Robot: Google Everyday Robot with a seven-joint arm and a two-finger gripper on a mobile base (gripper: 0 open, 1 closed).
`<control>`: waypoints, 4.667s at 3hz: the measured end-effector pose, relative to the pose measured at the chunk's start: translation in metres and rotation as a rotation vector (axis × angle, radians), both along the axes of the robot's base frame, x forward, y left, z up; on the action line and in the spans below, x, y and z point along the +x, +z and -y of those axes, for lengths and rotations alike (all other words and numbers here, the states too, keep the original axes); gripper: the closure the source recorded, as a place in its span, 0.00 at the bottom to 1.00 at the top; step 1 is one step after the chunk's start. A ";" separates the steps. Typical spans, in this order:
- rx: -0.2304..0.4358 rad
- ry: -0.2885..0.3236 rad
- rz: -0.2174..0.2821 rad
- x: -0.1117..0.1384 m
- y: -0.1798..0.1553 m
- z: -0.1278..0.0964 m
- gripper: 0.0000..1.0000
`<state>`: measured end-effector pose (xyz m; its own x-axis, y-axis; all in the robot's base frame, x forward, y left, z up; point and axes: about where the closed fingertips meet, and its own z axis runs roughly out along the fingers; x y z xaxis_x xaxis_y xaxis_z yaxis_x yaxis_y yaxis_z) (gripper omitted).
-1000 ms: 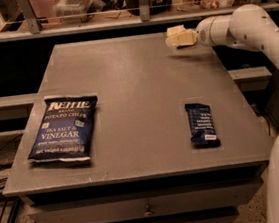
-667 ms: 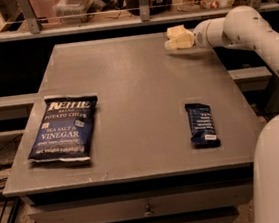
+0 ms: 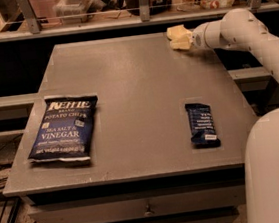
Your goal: Move sponge near blue chip bag
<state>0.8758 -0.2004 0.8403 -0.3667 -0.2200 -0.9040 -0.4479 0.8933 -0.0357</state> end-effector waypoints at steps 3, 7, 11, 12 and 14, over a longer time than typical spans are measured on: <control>-0.085 0.266 0.112 -0.024 0.075 -0.081 1.00; -0.100 0.641 -0.066 -0.121 0.039 -0.179 1.00; -0.080 1.227 -0.225 -0.328 0.023 -0.279 0.38; -0.079 1.236 -0.228 -0.330 0.022 -0.281 0.15; -0.079 1.241 -0.229 -0.331 0.021 -0.284 0.00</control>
Offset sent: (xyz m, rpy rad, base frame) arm -0.0222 0.0675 0.0820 -0.0996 -0.1346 0.2347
